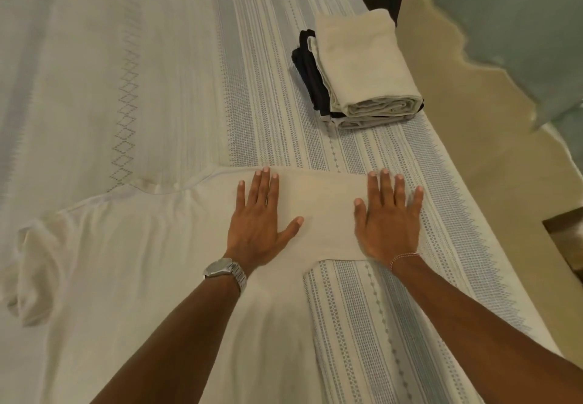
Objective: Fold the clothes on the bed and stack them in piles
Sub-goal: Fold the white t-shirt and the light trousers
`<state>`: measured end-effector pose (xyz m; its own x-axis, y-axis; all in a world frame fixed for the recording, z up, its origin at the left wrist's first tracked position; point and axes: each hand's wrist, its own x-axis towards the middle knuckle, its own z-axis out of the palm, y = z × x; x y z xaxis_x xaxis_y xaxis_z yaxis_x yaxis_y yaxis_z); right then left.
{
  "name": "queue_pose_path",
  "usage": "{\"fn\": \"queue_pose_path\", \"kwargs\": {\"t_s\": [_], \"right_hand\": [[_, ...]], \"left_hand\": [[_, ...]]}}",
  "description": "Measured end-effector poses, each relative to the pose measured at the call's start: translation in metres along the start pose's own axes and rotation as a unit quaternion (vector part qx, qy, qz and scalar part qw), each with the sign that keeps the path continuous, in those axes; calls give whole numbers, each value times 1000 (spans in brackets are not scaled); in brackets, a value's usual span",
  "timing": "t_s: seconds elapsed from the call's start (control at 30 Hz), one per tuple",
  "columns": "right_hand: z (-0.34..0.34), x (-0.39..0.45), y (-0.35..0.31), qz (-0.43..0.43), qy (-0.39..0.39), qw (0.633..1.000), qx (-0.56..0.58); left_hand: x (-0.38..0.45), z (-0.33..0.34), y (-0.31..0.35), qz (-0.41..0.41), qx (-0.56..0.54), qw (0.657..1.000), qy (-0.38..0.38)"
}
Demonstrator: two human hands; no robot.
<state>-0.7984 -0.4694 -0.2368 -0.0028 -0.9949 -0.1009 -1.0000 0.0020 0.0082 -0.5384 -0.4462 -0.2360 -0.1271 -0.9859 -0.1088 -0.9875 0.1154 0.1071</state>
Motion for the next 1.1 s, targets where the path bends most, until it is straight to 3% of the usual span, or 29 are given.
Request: {"fn": "queue_pose_path", "kwargs": {"t_s": [0.07, 0.2, 0.27, 0.47, 0.57, 0.73, 0.9, 1.1], "right_hand": [[-13, -4, -24, -6, 26, 999, 27], [-8, -43, -91, -206, 1, 973, 106], [8, -58, -96, -250, -14, 965, 71], [11, -51, -62, -111, -31, 993, 11], [-4, -62, -85, -55, -29, 998, 23], [-20, -92, -184, -180, -2, 979, 99], [-20, -122, -312, -321, -41, 937, 135], [-13, -133, -426, -364, -80, 913, 168]], "left_hand": [[-22, 4, -6, -11, -4, 1000, 0], [-55, 12, -22, -61, -37, 997, 8], [-69, 14, -35, -63, -30, 997, 13], [-106, 12, -82, -90, -38, 995, 14], [-129, 7, -104, -112, -64, 992, 11], [-172, -13, -159, -163, -103, 981, 32], [-211, -36, -236, -282, -102, 950, 92], [-229, -53, -318, -350, -117, 922, 115]]}}
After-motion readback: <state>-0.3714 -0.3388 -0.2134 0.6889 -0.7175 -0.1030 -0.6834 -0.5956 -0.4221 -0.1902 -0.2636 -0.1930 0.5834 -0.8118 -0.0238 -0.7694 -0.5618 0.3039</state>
